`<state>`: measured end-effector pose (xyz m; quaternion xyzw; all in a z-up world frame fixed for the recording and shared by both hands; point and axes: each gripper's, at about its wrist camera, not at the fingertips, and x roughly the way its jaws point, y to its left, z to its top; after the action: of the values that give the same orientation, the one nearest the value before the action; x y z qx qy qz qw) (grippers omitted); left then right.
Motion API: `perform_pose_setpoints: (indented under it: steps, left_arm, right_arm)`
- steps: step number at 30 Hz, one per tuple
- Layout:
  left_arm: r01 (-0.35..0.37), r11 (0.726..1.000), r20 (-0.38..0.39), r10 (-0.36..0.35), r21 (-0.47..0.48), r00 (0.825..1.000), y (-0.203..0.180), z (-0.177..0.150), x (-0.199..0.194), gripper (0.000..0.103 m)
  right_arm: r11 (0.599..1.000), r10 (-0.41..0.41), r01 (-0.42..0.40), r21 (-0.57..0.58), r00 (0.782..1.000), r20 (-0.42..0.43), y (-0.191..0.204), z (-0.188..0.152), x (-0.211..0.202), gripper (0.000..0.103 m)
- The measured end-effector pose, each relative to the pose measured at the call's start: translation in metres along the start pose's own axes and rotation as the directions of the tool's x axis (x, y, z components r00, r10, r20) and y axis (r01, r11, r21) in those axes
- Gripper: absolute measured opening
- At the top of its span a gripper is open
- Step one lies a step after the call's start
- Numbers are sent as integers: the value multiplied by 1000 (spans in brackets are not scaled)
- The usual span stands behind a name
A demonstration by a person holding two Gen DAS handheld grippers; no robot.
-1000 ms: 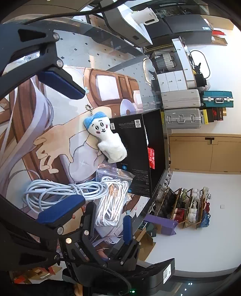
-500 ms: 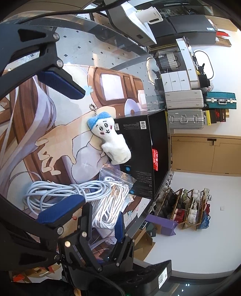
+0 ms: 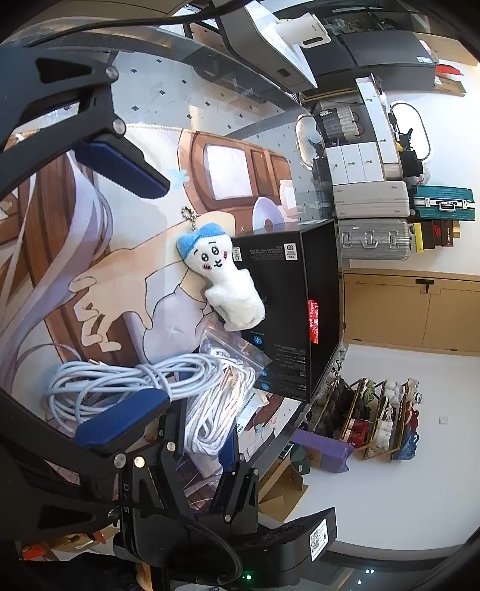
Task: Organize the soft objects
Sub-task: 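Grasp the bagged white rope coil with the right tool while the left tool grasps the white cable bundle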
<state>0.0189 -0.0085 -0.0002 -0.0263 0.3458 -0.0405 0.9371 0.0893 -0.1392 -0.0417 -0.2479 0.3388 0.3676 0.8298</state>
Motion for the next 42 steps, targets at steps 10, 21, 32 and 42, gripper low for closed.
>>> perform_pose_setpoints:
  steps: [10, 21, 32, 42]
  left_arm:
    - [-6, 1000, -14, 5, -11, 1000, -2, -1, 6, 103]
    - [23, 999, -21, -24, -29, 999, -2, 1, 6, 103]
    - [72, 997, -65, -72, 3, 995, -23, -3, 12, 103]
    - [67, 995, -131, -57, 75, 990, -46, -15, 23, 103]
  right_arm:
    - [1000, 8, -8, 26, 1000, 0, -3, -1, 0, 50]
    - [1000, 8, -9, 27, 999, 36, -8, -6, -15, 43]
    - [999, -2, -2, 52, 998, 70, -23, -11, -35, 43]
    - [998, 3, -8, 58, 996, 86, -25, -11, -39, 43]
